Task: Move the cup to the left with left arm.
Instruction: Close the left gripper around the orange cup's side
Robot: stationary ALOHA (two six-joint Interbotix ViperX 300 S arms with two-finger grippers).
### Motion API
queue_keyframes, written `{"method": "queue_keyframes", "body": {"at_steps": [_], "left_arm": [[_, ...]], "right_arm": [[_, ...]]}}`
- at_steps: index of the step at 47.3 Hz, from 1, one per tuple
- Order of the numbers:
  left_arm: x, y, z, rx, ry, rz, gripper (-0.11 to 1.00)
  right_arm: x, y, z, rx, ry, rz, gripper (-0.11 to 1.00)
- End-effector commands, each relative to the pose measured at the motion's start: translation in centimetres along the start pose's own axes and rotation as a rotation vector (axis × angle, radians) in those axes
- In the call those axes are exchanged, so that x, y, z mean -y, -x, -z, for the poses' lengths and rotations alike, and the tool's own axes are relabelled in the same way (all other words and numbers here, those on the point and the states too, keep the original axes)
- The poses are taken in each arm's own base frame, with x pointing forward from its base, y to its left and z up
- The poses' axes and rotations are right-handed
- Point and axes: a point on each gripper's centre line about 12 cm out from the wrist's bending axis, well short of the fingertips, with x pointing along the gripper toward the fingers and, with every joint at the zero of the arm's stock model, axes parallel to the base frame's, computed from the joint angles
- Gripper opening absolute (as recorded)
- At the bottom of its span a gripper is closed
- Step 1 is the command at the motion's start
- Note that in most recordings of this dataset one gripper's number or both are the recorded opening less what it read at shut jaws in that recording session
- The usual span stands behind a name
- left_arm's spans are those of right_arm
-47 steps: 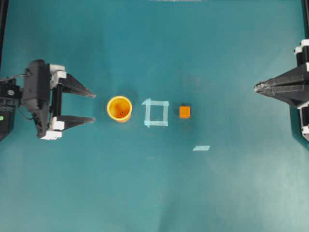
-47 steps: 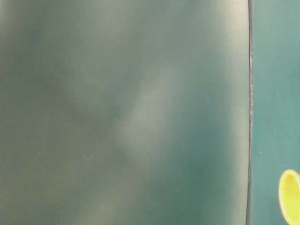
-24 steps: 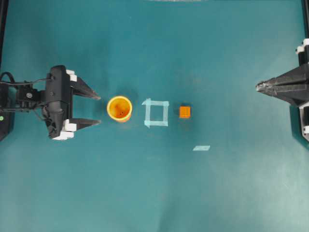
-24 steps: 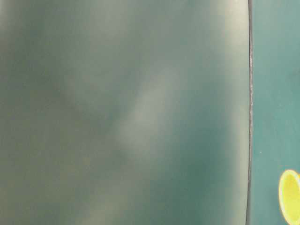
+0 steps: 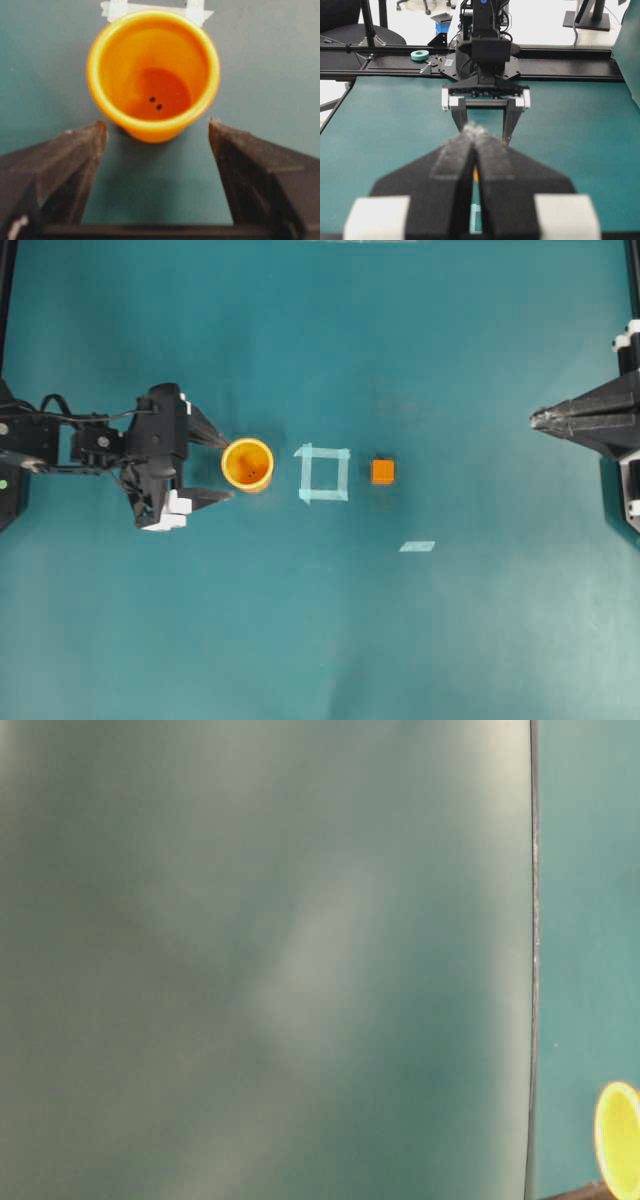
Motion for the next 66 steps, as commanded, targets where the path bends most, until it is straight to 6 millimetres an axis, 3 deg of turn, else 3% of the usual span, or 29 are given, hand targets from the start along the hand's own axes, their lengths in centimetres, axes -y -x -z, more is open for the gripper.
{"method": "queue_keyframes", "body": {"at_steps": [1, 43, 48, 66], "left_arm": [[-0.1, -0.5, -1.2, 0.048, 0.000, -0.002, 0.80], [-0.1, -3.2, -2.3, 0.124, -0.003, -0.001, 0.77], [-0.1, -3.1, -2.2, 0.124, -0.005, -0.001, 0.69], [0.0, -2.3, -3.3, 0.163, -0.007, 0.002, 0.69]], "right_arm": [[0.0, -0.2, -1.5, 0.038, 0.000, 0.000, 0.00], [0.0, -0.3, -1.4, 0.020, 0.000, -0.002, 0.00], [0.0, -0.4, -1.3, 0.012, 0.000, 0.000, 0.00], [0.0, -0.4, -1.2, 0.000, -0.002, -0.001, 0.00]]}}
